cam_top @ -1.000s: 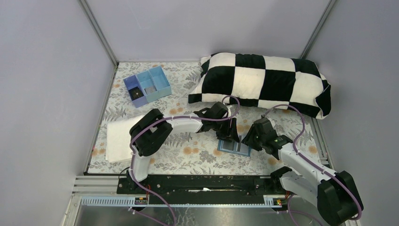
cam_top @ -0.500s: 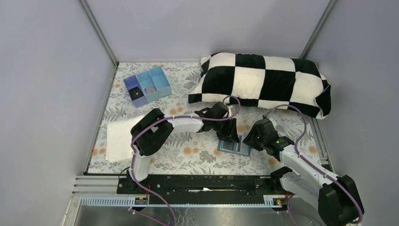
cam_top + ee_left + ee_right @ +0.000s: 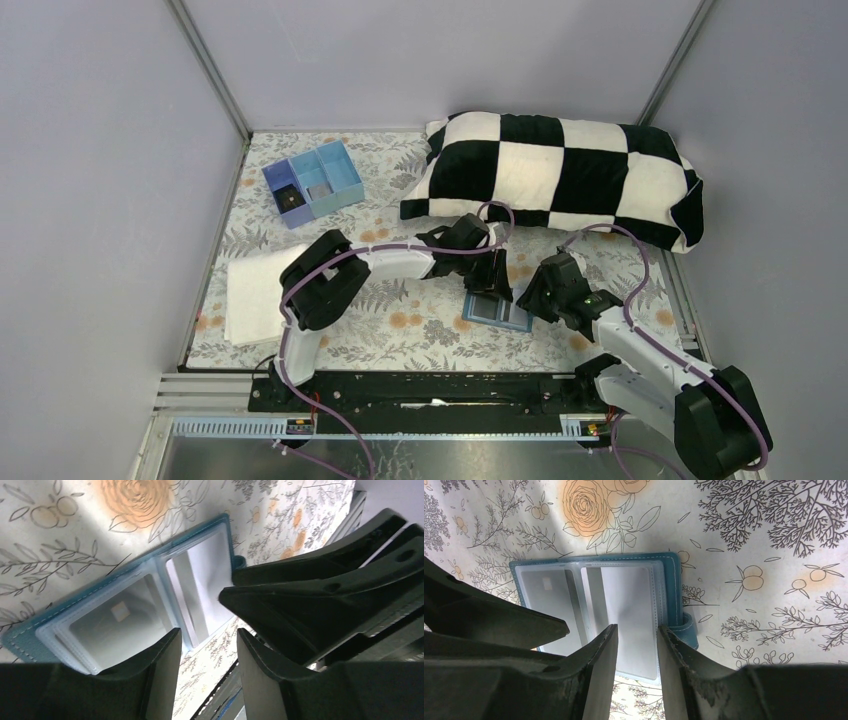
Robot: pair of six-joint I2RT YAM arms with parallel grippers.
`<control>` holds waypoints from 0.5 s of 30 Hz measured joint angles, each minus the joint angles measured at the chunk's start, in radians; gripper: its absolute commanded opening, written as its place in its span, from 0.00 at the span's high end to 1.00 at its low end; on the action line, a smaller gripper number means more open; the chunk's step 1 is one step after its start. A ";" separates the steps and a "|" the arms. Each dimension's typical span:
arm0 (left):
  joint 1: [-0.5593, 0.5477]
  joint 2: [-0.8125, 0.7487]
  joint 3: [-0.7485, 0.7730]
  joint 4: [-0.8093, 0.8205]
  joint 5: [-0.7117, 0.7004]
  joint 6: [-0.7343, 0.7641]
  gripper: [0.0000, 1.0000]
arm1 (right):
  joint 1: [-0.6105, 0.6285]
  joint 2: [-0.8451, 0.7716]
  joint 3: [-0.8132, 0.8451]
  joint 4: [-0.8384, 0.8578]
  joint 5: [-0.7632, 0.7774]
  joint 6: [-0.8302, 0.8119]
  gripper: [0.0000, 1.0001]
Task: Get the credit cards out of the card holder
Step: Remove the credit card from the card holder.
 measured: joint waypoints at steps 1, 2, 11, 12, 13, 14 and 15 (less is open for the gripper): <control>0.000 0.002 -0.002 -0.004 -0.003 0.000 0.52 | 0.000 0.000 0.000 0.000 0.000 -0.001 0.59; 0.000 0.003 -0.007 -0.008 -0.007 0.000 0.53 | -0.001 0.000 0.000 0.000 -0.001 -0.003 0.59; 0.000 0.009 -0.026 -0.026 -0.017 -0.002 0.61 | -0.001 -0.058 -0.003 -0.013 0.000 -0.003 0.58; 0.000 0.010 -0.029 -0.024 -0.017 -0.003 0.61 | -0.001 -0.074 -0.005 -0.013 0.000 -0.003 0.58; 0.000 0.010 -0.031 -0.023 -0.017 -0.005 0.61 | -0.001 -0.089 -0.005 -0.013 0.000 -0.003 0.58; 0.000 0.010 -0.034 -0.023 -0.017 -0.006 0.62 | -0.001 -0.097 -0.005 -0.011 -0.001 -0.004 0.58; 0.000 0.010 -0.036 -0.022 -0.017 -0.007 0.62 | -0.001 -0.097 -0.005 -0.011 -0.001 -0.004 0.58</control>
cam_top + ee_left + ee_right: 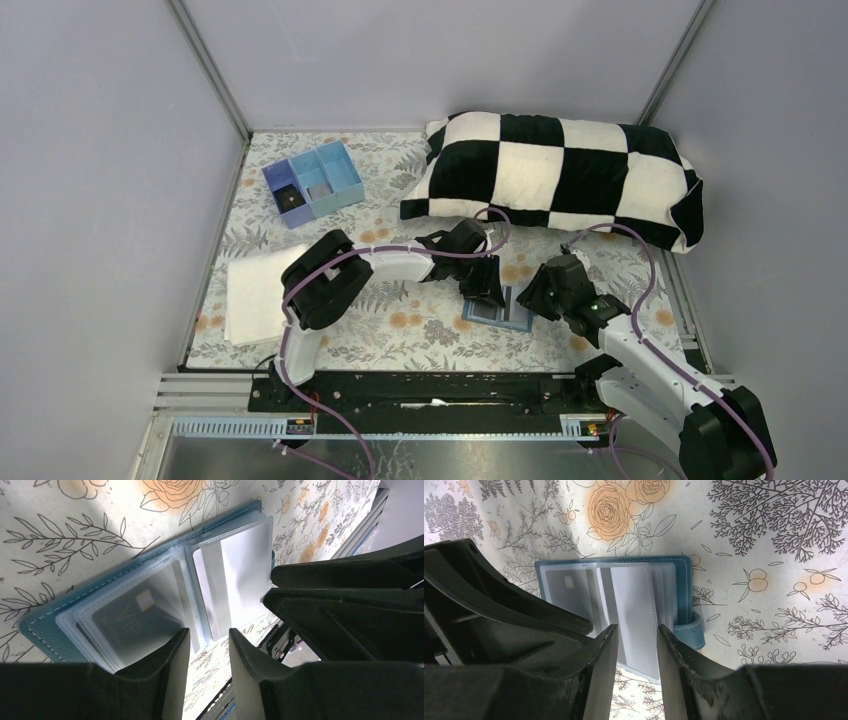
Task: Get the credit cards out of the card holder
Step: Remove the credit card from the card holder.
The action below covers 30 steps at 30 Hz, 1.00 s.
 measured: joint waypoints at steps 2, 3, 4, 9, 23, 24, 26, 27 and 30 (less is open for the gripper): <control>0.000 0.002 -0.001 0.002 0.001 -0.002 0.62 | 0.000 0.005 0.000 -0.001 0.000 -0.002 0.58; 0.000 0.003 -0.001 0.004 0.001 -0.002 0.62 | 0.000 0.009 0.000 -0.001 0.000 -0.003 0.58; 0.000 0.004 -0.001 0.005 0.001 -0.003 0.62 | 0.000 0.014 0.000 -0.002 0.000 -0.003 0.58; 0.000 0.005 -0.001 0.005 0.002 -0.006 0.62 | 0.000 0.017 0.000 -0.003 0.004 -0.003 0.58; 0.000 0.006 -0.001 0.005 0.005 -0.006 0.62 | -0.001 -0.002 0.000 -0.020 0.028 -0.003 0.58; 0.000 0.006 -0.001 0.006 0.006 -0.006 0.62 | -0.001 0.010 0.000 -0.019 0.024 -0.003 0.58; 0.000 0.008 -0.001 0.008 0.009 -0.006 0.62 | -0.001 0.031 0.000 -0.015 0.010 -0.003 0.58; 0.000 0.009 -0.001 0.010 0.010 -0.006 0.62 | -0.001 0.038 -0.001 -0.013 0.007 -0.003 0.58; 0.000 0.010 -0.001 0.012 0.013 -0.006 0.62 | -0.002 0.046 -0.007 0.002 -0.002 -0.003 0.58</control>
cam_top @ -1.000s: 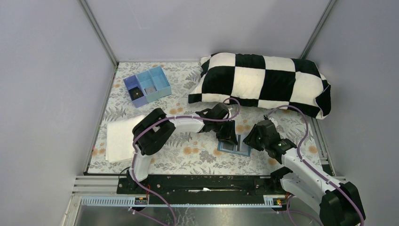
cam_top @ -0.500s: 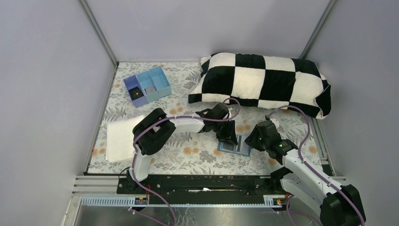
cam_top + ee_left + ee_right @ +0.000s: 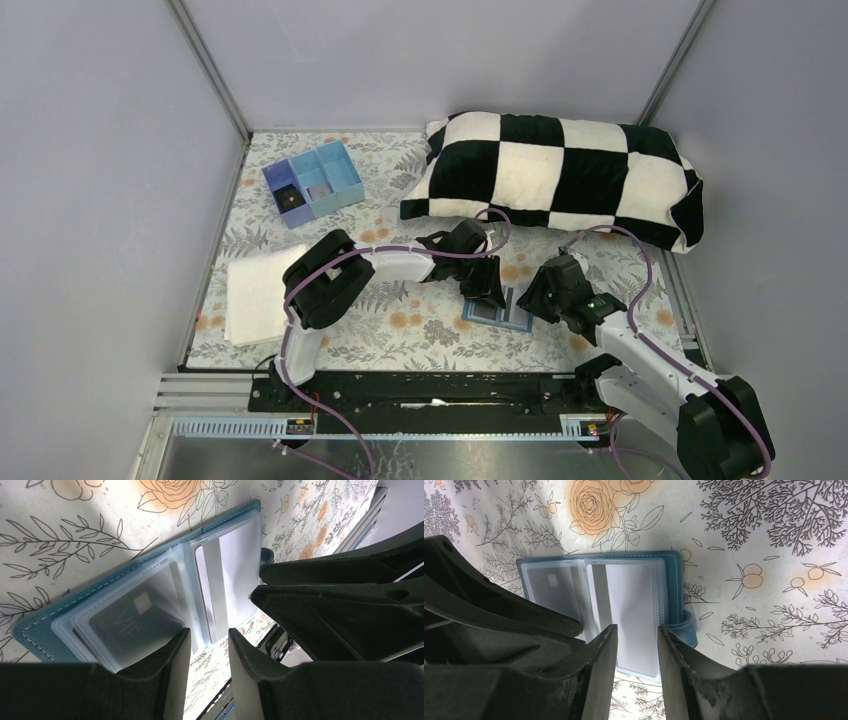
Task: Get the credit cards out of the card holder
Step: Remove the credit card from the card holder.
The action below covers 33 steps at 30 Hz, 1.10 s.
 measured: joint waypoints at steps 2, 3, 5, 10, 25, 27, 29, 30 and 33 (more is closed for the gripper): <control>0.000 0.000 0.000 0.000 0.000 0.000 0.62 | 0.000 0.003 -0.003 0.006 -0.005 0.000 0.58; 0.000 0.001 0.000 0.000 0.001 0.000 0.62 | 0.000 0.005 -0.004 0.009 -0.007 0.000 0.58; 0.000 0.001 0.000 0.001 0.003 0.000 0.62 | 0.000 0.005 -0.005 0.011 -0.008 0.000 0.58; 0.000 0.003 0.000 0.003 0.004 0.000 0.64 | 0.000 0.006 -0.012 0.027 -0.011 0.000 0.59; 0.000 0.010 -0.008 0.025 0.005 -0.012 0.70 | 0.000 0.026 -0.031 0.072 -0.036 0.004 0.70; 0.000 0.010 -0.011 0.032 0.005 -0.014 0.70 | 0.000 0.026 -0.032 0.075 -0.038 0.004 0.71; 0.001 0.011 -0.012 0.038 0.007 -0.015 0.69 | 0.000 0.026 -0.034 0.077 -0.039 0.004 0.71; 0.001 0.013 -0.013 0.039 0.007 -0.016 0.69 | 0.000 0.026 -0.034 0.078 -0.039 0.004 0.71; 0.003 0.015 -0.013 0.041 0.011 -0.021 0.68 | 0.000 0.026 -0.034 0.079 -0.040 0.004 0.71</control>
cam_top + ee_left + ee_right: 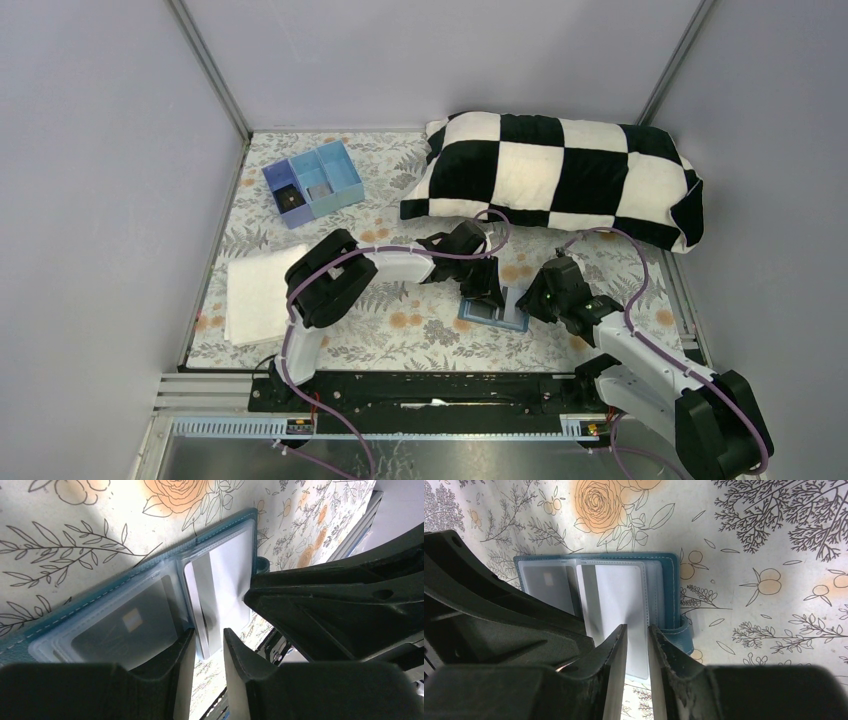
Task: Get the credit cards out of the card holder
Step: Remove the credit card from the card holder.
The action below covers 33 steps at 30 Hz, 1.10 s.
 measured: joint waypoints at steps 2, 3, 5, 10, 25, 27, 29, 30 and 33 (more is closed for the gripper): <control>0.000 0.000 0.000 0.001 0.001 -0.001 0.68 | 0.000 0.000 0.000 0.000 0.000 0.000 0.72; 0.001 0.000 0.000 0.002 0.002 -0.002 0.68 | 0.000 0.000 0.000 0.000 0.000 0.000 0.72; 0.001 0.002 0.000 0.003 0.004 -0.005 0.68 | 0.000 0.000 0.000 0.000 0.000 0.000 0.73; 0.003 0.006 -0.008 0.021 0.013 -0.013 0.75 | -0.001 0.000 -0.002 0.001 0.000 0.000 0.74; 0.018 0.006 -0.048 0.077 0.030 -0.045 1.00 | -0.003 0.006 -0.003 0.006 0.001 0.000 0.74; 0.019 0.006 -0.050 0.082 0.031 -0.045 1.00 | -0.003 0.006 -0.003 0.005 0.001 0.000 0.74; 0.022 0.006 -0.054 0.087 0.032 -0.045 1.00 | -0.003 0.002 -0.004 0.005 0.001 0.000 0.74; 0.024 0.006 -0.057 0.092 0.034 -0.045 1.00 | -0.003 0.000 -0.005 0.005 0.001 0.000 0.75; 0.033 0.004 -0.071 0.112 0.041 -0.045 1.00 | -0.003 -0.006 -0.008 0.005 0.000 0.000 0.75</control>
